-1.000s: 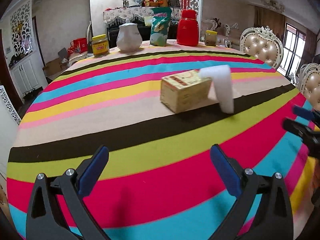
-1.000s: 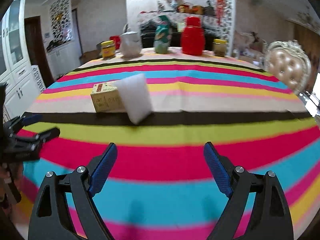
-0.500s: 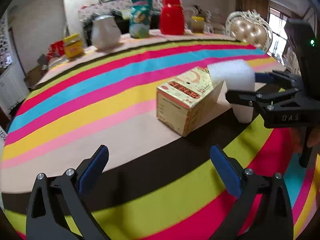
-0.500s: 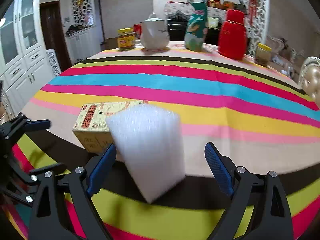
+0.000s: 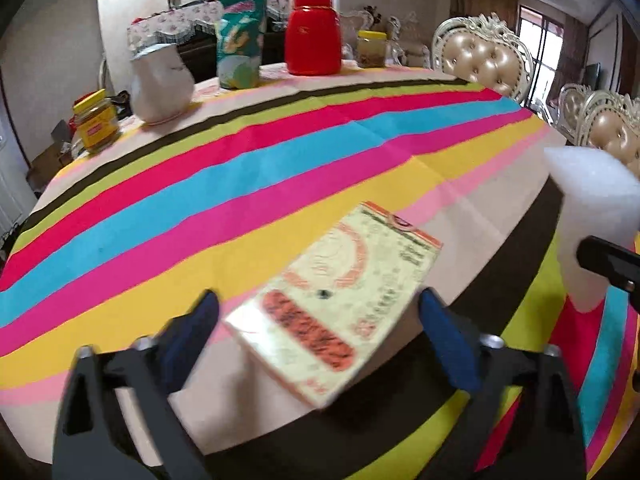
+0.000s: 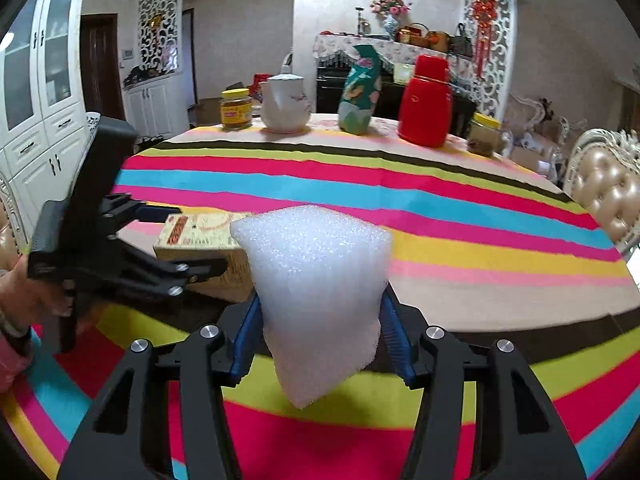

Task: Collect trash
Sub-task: 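Grasp the tan medicine box with the left gripper while the right holds the foam block, then carry the medicine box and foam block over the pink bin with both grippers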

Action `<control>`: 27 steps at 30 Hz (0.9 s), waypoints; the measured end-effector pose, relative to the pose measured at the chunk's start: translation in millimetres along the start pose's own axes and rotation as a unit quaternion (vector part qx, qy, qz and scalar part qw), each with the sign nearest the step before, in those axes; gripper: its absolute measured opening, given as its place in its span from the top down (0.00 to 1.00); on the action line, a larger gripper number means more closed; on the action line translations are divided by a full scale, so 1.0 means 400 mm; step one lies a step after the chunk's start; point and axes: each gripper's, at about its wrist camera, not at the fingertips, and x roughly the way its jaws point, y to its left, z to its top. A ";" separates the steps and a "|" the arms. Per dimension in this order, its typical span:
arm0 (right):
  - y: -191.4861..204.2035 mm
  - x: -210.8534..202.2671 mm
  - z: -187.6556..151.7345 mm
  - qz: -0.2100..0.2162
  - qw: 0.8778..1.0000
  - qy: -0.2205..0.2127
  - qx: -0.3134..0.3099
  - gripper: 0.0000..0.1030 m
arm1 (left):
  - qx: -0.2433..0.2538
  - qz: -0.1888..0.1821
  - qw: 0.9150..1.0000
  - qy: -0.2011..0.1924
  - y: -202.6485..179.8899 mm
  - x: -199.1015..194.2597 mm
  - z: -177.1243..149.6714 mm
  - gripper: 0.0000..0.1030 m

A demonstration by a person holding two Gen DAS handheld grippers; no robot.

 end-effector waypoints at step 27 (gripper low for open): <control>0.048 -0.324 -0.272 -0.064 0.996 0.014 0.057 0.49 | -0.088 0.018 0.994 -0.070 -0.294 -0.414 -0.357 0.45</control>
